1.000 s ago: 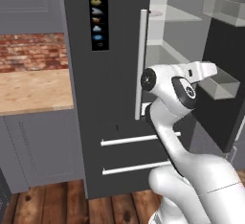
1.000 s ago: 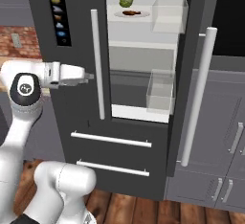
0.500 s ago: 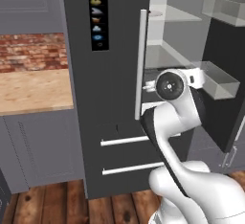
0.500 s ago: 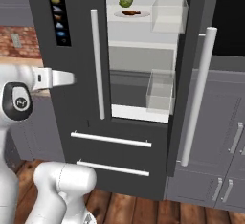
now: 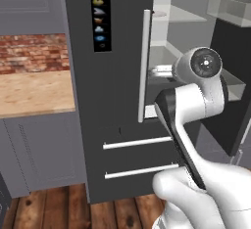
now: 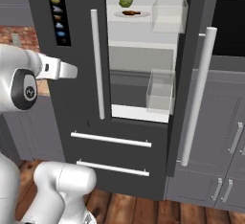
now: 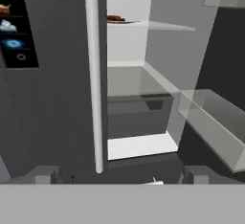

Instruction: Retrieve the chicken drumstick from the fridge and place it on the saucepan with marinade on the stove.

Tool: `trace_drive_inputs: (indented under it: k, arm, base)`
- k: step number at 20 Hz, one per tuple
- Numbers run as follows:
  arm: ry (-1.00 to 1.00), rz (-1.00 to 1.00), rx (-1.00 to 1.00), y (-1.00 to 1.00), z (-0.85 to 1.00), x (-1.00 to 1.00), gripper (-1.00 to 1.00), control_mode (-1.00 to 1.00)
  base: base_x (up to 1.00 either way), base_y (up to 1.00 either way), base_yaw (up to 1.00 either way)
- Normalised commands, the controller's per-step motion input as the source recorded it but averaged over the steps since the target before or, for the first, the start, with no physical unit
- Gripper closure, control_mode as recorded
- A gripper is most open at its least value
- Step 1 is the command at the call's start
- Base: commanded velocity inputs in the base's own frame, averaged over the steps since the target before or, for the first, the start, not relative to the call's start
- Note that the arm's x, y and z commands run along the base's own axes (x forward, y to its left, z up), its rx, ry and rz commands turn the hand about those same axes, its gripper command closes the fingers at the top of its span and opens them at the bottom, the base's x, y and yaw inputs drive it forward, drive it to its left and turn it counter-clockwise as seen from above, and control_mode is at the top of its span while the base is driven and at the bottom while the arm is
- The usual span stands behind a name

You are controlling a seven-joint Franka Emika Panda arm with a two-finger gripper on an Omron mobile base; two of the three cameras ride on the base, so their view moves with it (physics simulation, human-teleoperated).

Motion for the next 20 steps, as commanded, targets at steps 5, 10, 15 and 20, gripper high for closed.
trace_drive_inputs:
  k: [5,10,15,20]
  arm:
    - [0.05,-0.05,0.19,-0.33,0.13,0.24,-1.0,-1.0]
    - [0.1,0.02,0.17,-0.11,-0.09,0.27,-1.0,-1.0]
    - [0.15,0.14,0.03,0.24,-0.08,0.4,-1.0,-1.0]
    - [-0.05,0.16,-0.09,0.23,-0.03,0.17,-1.0,-1.0]
  base:
    - [0.0,0.0,0.0]
    - [0.0,0.0,0.0]
    - [0.0,0.0,0.0]
    - [0.0,0.0,0.0]
